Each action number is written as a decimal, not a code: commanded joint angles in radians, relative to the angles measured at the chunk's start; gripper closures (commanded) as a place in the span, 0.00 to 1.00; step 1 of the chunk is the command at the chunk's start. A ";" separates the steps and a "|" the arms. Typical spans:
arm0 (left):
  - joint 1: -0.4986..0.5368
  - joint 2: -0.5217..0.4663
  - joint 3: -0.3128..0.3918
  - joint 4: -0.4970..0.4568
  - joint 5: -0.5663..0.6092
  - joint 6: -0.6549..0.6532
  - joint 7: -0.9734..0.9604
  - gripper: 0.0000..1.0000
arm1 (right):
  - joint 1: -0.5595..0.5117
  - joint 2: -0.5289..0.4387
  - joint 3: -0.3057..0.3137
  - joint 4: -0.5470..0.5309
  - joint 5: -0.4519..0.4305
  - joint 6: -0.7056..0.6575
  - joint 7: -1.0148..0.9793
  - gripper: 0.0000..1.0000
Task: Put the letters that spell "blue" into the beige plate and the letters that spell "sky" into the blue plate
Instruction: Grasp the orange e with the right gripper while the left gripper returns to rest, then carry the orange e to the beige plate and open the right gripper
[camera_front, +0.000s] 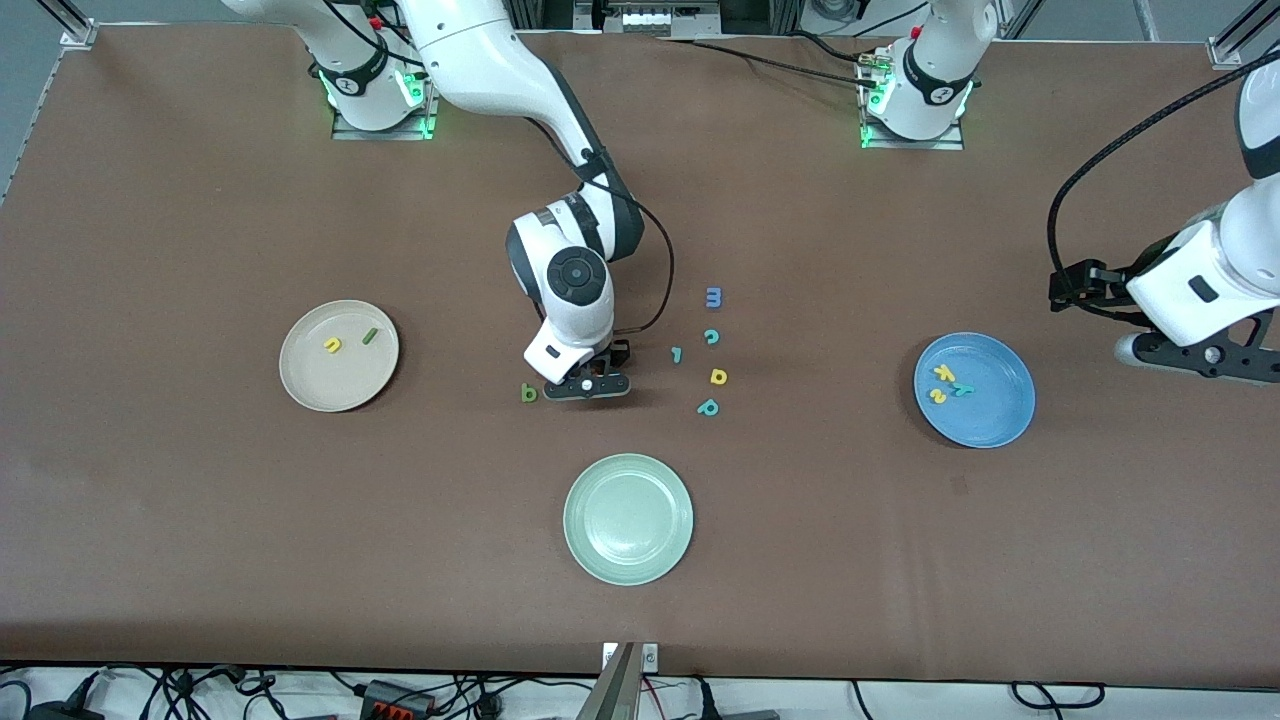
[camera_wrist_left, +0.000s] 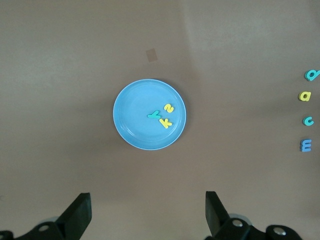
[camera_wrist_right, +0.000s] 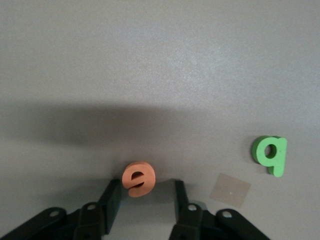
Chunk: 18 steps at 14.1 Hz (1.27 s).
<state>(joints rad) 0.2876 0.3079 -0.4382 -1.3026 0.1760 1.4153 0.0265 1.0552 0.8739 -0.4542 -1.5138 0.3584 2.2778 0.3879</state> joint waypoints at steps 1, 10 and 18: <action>0.004 0.027 -0.007 0.043 0.013 -0.025 -0.013 0.00 | -0.006 0.022 0.003 0.023 0.024 0.011 -0.021 0.52; -0.290 -0.137 0.401 -0.130 -0.203 0.074 -0.013 0.00 | -0.007 0.022 0.003 0.023 0.022 0.012 -0.023 0.74; -0.288 -0.392 0.428 -0.449 -0.204 0.266 -0.022 0.00 | -0.032 -0.018 -0.006 0.012 0.022 0.000 -0.024 0.78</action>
<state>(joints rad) 0.0060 -0.0444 -0.0232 -1.6857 -0.0116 1.6622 -0.0033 1.0528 0.8738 -0.4581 -1.5105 0.3589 2.2883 0.3857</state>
